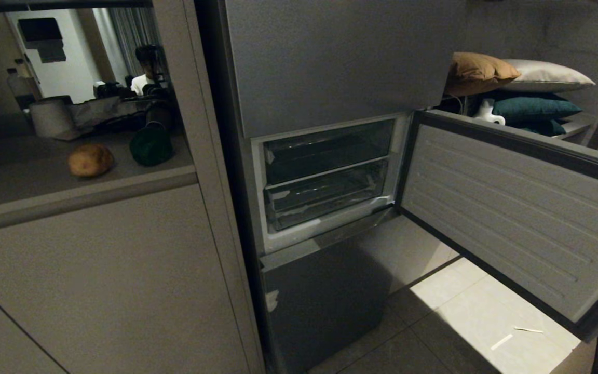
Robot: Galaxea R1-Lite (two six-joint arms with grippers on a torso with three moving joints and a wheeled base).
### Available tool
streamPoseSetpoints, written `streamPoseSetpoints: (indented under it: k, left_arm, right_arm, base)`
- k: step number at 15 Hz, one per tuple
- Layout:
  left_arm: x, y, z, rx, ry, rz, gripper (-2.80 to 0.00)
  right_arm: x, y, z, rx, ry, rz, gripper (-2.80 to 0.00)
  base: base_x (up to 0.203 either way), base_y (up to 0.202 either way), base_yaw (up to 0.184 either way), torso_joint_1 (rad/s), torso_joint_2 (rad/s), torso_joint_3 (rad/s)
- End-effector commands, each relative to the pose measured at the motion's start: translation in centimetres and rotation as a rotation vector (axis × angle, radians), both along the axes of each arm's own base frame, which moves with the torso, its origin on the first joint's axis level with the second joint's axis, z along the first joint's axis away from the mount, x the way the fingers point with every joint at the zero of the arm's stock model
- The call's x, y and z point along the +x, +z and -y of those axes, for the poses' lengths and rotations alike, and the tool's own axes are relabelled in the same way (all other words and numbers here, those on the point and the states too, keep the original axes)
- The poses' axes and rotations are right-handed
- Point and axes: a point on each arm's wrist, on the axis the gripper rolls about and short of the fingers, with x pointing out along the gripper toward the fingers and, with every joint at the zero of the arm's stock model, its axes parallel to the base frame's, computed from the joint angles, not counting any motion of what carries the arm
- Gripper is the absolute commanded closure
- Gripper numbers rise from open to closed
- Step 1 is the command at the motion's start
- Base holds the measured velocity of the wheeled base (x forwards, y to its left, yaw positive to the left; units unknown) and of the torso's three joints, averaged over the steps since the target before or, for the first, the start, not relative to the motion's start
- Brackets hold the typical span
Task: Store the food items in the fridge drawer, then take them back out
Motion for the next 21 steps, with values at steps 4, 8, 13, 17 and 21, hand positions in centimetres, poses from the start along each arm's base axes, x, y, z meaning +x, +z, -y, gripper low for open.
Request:
streamPoseSetpoints:
  k: [4, 8, 13, 17, 21]
  left_arm:
    - [-0.5, -1.0, 0.0, -0.002, -0.171, -0.027, 0.00]
    - [-2.4, -1.5, 0.0, 0.063, -0.148, 0.202, 0.00]
    - [-2.4, -1.5, 0.0, 0.014, -0.102, 0.201, 0.00]
    - [-2.4, -1.5, 0.0, 0.014, -0.102, 0.201, 0.00]
    - [-2.4, -1.5, 0.0, 0.004, -0.099, 0.204, 0.00]
  right_arm:
    - [0.3, -0.8, 0.0, 0.000, 0.000, -0.031, 0.00]
    - [0.2, -0.8, 0.0, 0.002, 0.000, -0.030, 0.00]
    - [0.3, -0.8, 0.0, 0.000, 0.000, -0.031, 0.00]
    - [0.3, -0.9, 0.0, 0.000, 0.000, -0.031, 0.00]
    - [0.3, -0.9, 0.0, 0.000, 0.000, -0.032, 0.00]
  base:
    - [0.000, 0.000, 0.000, 0.000, 0.00, 0.000]
    - [0.000, 0.000, 0.000, 0.000, 0.00, 0.000]
    - [0.000, 0.000, 0.000, 0.000, 0.00, 0.000]
    - [0.002, -0.004, 0.066, 0.003, 0.00, -0.001]
    - [0.000, -0.010, 0.177, 0.001, 0.00, 0.003]
